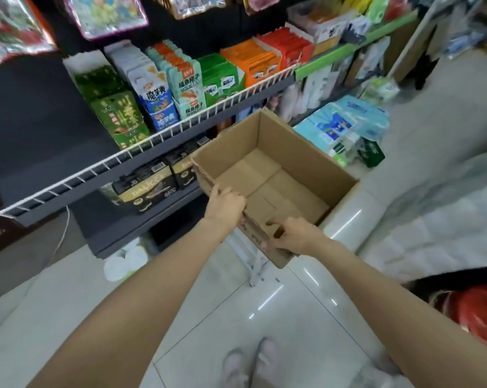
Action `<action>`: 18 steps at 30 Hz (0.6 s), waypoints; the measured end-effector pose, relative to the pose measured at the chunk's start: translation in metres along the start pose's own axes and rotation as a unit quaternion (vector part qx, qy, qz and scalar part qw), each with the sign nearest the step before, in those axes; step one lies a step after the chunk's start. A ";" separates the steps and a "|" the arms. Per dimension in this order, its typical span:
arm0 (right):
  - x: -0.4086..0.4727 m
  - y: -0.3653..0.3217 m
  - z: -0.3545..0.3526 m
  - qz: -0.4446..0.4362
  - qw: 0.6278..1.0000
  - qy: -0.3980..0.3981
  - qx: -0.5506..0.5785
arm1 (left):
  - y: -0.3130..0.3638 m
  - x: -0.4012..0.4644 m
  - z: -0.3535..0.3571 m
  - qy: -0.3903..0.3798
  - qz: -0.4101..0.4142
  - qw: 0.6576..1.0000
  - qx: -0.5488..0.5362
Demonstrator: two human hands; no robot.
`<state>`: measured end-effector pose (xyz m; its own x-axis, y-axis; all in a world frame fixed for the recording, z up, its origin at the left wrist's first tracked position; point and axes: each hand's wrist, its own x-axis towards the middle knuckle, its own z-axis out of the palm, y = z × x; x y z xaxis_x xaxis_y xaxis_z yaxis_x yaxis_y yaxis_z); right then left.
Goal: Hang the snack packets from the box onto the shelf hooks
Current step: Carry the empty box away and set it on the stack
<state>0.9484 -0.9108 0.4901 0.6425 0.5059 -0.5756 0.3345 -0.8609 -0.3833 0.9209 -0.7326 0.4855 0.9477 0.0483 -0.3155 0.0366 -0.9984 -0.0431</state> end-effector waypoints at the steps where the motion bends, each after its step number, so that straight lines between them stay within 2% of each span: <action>1: -0.003 0.001 0.000 -0.005 1.000 0.014 -0.017 | 0.004 0.000 -0.004 0.009 0.007 1.000 -0.008; 6: -0.030 0.030 -0.018 0.021 0.987 0.131 -0.089 | 0.028 -0.006 -0.024 0.088 0.068 0.991 -0.076; 10: -0.071 0.066 -0.030 0.046 0.984 0.154 -0.072 | 0.054 -0.006 -0.032 0.101 0.112 0.986 -0.070; 15: -0.131 0.109 -0.027 0.115 0.969 0.218 -0.028 | 0.128 0.002 -0.053 0.151 0.209 0.965 -0.046; 18: -0.176 0.141 -0.026 0.175 0.949 0.261 -0.013 | 0.187 0.007 -0.068 0.148 0.263 0.952 -0.047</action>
<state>0.9001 -1.1224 0.5562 0.9691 0.0993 -0.2256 0.0503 -0.9758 -0.2130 0.9559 -0.9213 0.5395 0.8896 -0.4566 0.0109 -0.4537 -0.8807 0.1361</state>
